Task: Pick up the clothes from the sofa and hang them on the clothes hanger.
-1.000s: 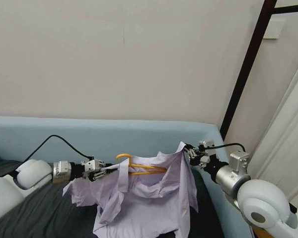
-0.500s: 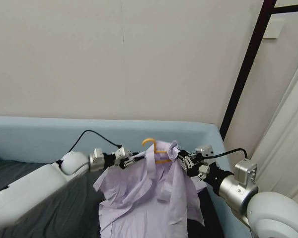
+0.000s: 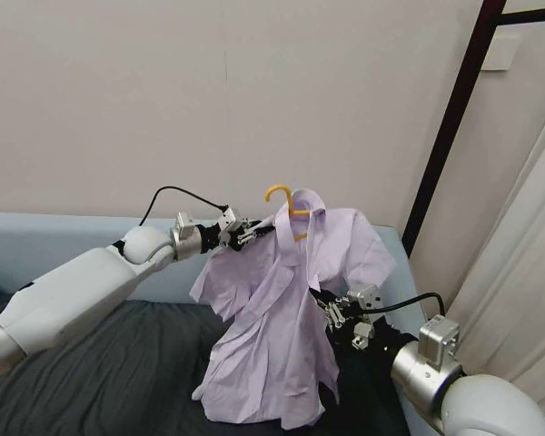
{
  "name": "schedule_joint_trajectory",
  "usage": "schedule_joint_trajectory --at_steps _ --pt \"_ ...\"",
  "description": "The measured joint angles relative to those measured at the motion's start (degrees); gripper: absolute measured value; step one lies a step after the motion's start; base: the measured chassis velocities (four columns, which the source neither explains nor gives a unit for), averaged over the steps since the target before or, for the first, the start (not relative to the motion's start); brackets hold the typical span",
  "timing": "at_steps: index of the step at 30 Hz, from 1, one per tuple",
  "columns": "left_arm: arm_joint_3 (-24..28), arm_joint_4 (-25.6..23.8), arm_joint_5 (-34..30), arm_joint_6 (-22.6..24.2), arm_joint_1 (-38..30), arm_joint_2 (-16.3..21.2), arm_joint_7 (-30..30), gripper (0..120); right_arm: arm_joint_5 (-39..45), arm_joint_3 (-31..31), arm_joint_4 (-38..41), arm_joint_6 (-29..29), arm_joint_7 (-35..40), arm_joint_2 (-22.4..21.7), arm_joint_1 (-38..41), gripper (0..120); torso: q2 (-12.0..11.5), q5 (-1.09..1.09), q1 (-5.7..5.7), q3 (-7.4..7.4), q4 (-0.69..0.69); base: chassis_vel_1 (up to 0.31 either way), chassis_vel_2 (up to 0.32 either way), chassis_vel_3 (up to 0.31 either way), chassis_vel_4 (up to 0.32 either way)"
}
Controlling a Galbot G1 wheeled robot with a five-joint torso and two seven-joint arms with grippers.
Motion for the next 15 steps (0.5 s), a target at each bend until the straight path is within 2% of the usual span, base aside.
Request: schedule_joint_trajectory --at_steps 1,4,9,15 --pt "0.0 0.0 0.0 0.0 0.0 0.0 0.0 7 0.0 0.0 0.0 0.0 0.0 0.0 0.0 0 0.0 0.00 0.00 0.00 0.00 0.000 0.000 0.000 0.000" --pt "3.8 -0.8 -3.3 0.3 -6.1 0.2 0.8 7 -1.2 1.5 -2.1 2.0 0.0 0.0 1.7 0 0.0 0.01 0.00 -0.01 -0.02 0.000 0.000 0.000 0.000" --pt "7.9 -0.5 -4.7 0.2 -12.4 0.9 2.5 7 -4.6 2.5 -3.4 3.5 -0.6 0.1 1.1 0 0.0 0.01 0.00 -0.01 0.00 0.000 0.000 0.000 0.000" --pt "9.5 -0.8 -5.2 0.3 -15.4 1.7 2.3 7 -8.5 1.0 -3.0 3.7 -2.0 1.2 -1.5 0 0.0 0.00 0.00 -0.01 0.01 0.000 0.000 0.000 0.000"
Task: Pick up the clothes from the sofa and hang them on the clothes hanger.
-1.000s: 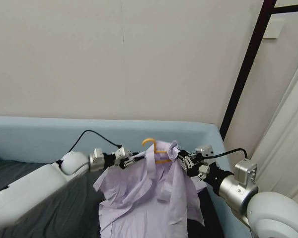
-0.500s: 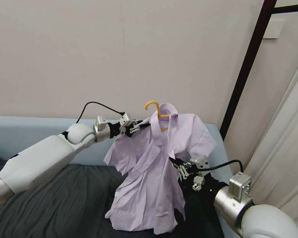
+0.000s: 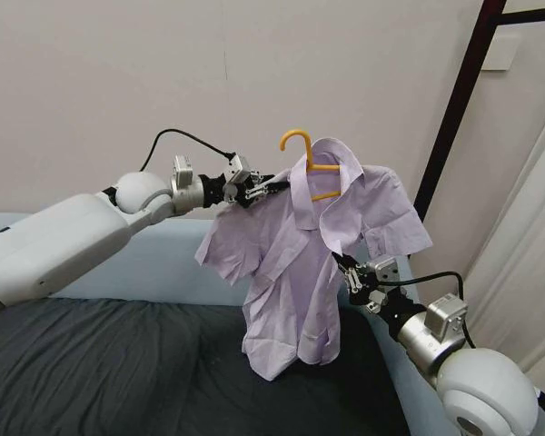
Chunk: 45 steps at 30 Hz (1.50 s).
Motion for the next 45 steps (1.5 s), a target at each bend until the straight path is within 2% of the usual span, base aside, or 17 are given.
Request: schedule_joint_trajectory --at_steps 10,16,20,21,24,25,29,31,35,36,40,42,45 --pt "-0.3 -1.2 -0.6 1.1 0.6 -1.3 -2.7 7 -5.5 -0.9 0.0 0.7 -1.5 0.3 -4.1 0 0.0 0.00 0.00 0.00 -0.03 0.000 0.000 0.000 0.000" --pt "-0.7 -1.6 1.1 1.1 1.7 -0.9 -2.9 7 -5.1 0.3 1.2 0.7 -2.7 0.2 -6.3 1 0.0 0.00 0.00 0.00 -0.02 0.000 0.000 0.000 0.000" --pt "-1.2 -2.1 2.8 1.3 3.2 0.6 -4.2 7 -5.4 1.3 2.1 1.6 -2.7 0.2 -7.0 20 0.0 0.00 0.00 0.00 -0.01 0.000 0.000 0.000 0.000" --pt "-1.2 -2.1 2.8 1.3 3.2 0.6 -4.2 7 -5.4 1.3 2.1 1.6 -2.7 0.2 -7.0 20 0.0 0.00 0.00 0.00 -0.01 0.000 0.000 0.000 0.000" --pt "-1.6 -1.9 3.0 1.4 3.9 1.3 -4.8 7 -6.9 2.0 3.4 2.0 -2.9 0.1 -8.0 33 0.0 -0.01 0.00 0.00 0.00 0.000 0.000 0.000 0.000" --pt "-1.6 -1.9 3.0 1.4 3.9 1.3 -4.8 7 -6.9 2.0 3.4 2.0 -2.9 0.1 -8.0 33 0.0 -0.01 0.00 0.00 0.00 0.000 0.000 0.000 0.000" --pt "-2.1 -2.0 2.9 1.6 4.3 1.9 -5.6 7 -10.8 3.6 4.5 2.7 -4.0 0.0 -11.6 53 0.0 0.00 0.00 0.00 -0.03 0.000 0.000 0.000 0.000" --pt "-2.1 -2.1 2.9 1.6 4.3 2.0 -5.7 7 -11.6 4.0 4.5 2.7 -3.9 0.1 -12.3 56 0.0 0.00 0.00 0.00 -0.02 0.000 0.000 0.000 0.000" --pt "-2.3 -2.4 2.9 1.6 4.3 2.6 -6.1 7 -11.0 6.4 4.5 -0.3 -0.9 0.9 -14.7 75 0.0 0.00 0.00 0.00 0.00 0.000 0.000 0.000 0.000" --pt "-2.3 -2.4 2.9 1.6 4.3 2.6 -6.1 7 -11.0 6.4 4.5 -0.3 -0.9 0.9 -14.7 75 0.0 0.00 0.00 0.00 0.00 0.000 0.000 0.000 0.000" --pt "-2.6 -2.7 2.7 1.6 4.4 3.0 -6.5 7 -13.0 7.9 4.6 -1.4 1.0 1.3 -18.1 92 0.0 0.01 0.00 0.00 -0.03 0.000 0.000 0.000 0.000" --pt "-2.7 -2.9 2.6 1.6 4.4 3.1 -6.5 7 -13.3 8.2 4.5 -1.2 2.1 1.6 -18.3 97 0.0 0.01 0.00 0.00 -0.03 0.000 0.000 0.000 0.000" --pt "-2.7 -4.4 2.5 1.6 4.8 3.7 -6.4 7 -7.9 8.5 4.5 -0.1 6.5 2.1 -15.5 100 0.0 0.01 0.00 0.00 -0.02 0.000 0.000 0.000 0.000"
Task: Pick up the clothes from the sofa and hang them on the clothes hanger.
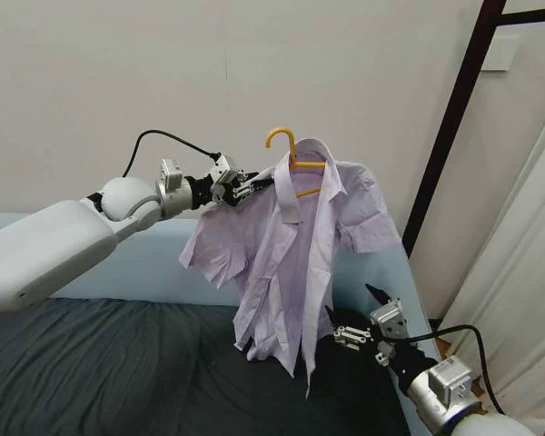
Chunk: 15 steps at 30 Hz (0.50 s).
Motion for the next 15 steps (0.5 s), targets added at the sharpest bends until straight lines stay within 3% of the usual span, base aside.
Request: schedule_joint_trajectory --at_steps 2,6,11,15 --pt "-0.1 -0.4 0.0 0.0 0.2 0.1 0.1 7 2.1 0.1 0.1 0.2 0.8 -0.1 0.9 100 0.0 0.01 0.00 0.00 0.01 0.000 0.000 0.000 0.000" --pt "-0.3 -1.9 0.0 0.0 1.9 -0.4 0.6 7 19.8 3.5 0.9 0.8 5.6 -2.2 6.6 100 0.0 -0.01 0.00 0.01 -0.01 0.000 0.000 0.000 0.000" --pt "-0.9 -3.4 0.4 -0.2 3.5 -0.2 0.9 7 28.1 3.9 0.2 1.9 6.9 -4.0 10.8 100 0.0 -0.01 0.00 0.01 -0.01 0.000 0.000 0.000 0.000" --pt "-1.9 -5.6 1.0 -0.2 5.7 0.1 0.8 7 35.6 0.6 -0.1 1.7 8.9 -4.7 18.8 100 0.0 -0.01 0.00 0.00 0.01 0.000 0.000 0.000 0.000"
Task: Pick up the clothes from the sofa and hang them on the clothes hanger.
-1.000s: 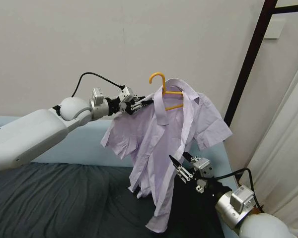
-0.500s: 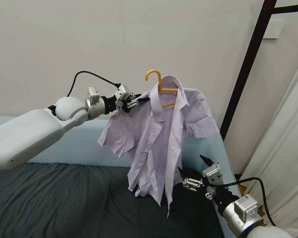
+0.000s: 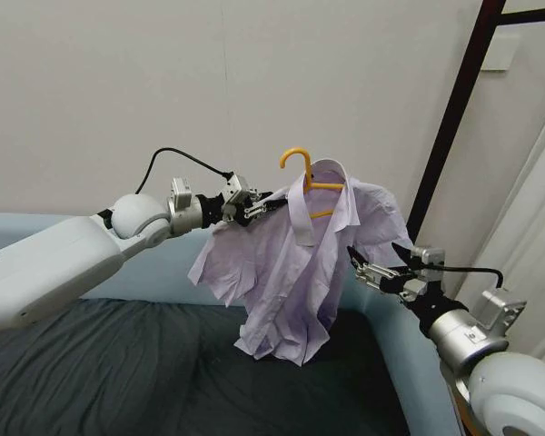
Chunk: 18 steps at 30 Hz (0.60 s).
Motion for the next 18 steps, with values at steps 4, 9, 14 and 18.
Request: schedule_joint_trajectory --at_steps 4,9,14,18 --pt "-0.2 -1.0 0.2 0.0 0.8 -0.3 -0.1 7 1.2 -1.1 -1.2 -1.7 2.0 -0.3 3.2 100 0.0 0.00 0.00 0.00 0.02 0.000 0.000 0.000 0.000" --pt "-0.6 -2.3 0.3 0.0 1.8 -0.6 -0.1 7 3.2 -1.1 -2.2 -2.3 2.0 -0.7 4.1 92 0.0 0.02 0.00 0.00 -0.03 0.000 0.000 0.000 0.000" --pt "-1.4 -2.6 0.6 0.0 2.8 -1.3 -0.1 7 2.9 -2.0 -2.3 -3.3 2.3 -0.1 4.3 74 0.0 0.00 0.00 0.00 0.01 0.000 0.000 0.000 0.000" --pt "-1.9 -2.3 0.8 0.0 3.5 -1.3 0.0 7 1.7 -2.0 -2.7 -3.4 2.5 -0.5 3.8 61 0.0 0.01 0.00 0.00 -0.02 0.000 0.000 0.000 0.000"
